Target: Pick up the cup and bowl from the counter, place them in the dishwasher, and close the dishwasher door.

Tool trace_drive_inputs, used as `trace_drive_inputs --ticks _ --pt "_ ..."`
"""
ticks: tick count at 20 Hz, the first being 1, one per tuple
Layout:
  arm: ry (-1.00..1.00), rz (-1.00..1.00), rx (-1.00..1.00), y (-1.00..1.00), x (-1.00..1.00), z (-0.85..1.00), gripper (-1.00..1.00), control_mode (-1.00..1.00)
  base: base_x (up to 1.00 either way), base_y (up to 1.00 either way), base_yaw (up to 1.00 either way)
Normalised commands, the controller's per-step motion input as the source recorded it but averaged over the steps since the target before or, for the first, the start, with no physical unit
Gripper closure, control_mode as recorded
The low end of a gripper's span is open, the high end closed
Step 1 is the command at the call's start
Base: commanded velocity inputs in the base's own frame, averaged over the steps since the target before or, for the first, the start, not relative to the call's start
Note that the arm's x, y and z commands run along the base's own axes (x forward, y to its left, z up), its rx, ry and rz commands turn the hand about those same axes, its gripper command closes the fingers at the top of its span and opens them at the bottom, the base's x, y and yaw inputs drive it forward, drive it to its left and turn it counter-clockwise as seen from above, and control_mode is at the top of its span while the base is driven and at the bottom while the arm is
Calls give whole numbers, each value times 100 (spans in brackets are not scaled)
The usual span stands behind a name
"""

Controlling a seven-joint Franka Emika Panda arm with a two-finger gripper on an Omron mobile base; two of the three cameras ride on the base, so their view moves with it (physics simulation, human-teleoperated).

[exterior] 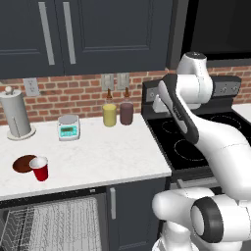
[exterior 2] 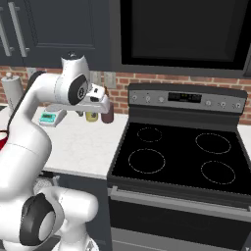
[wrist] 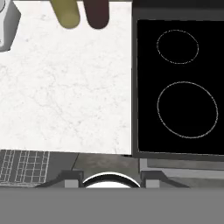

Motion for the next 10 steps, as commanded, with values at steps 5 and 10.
trace_drive_inputs --ticks 5,10 --pt "-11 0 -1 24 -27 -1 -100 -100 0 0 0" --pt "-21 2 -1 61 -48 -16 -100 -100 0 0 0"
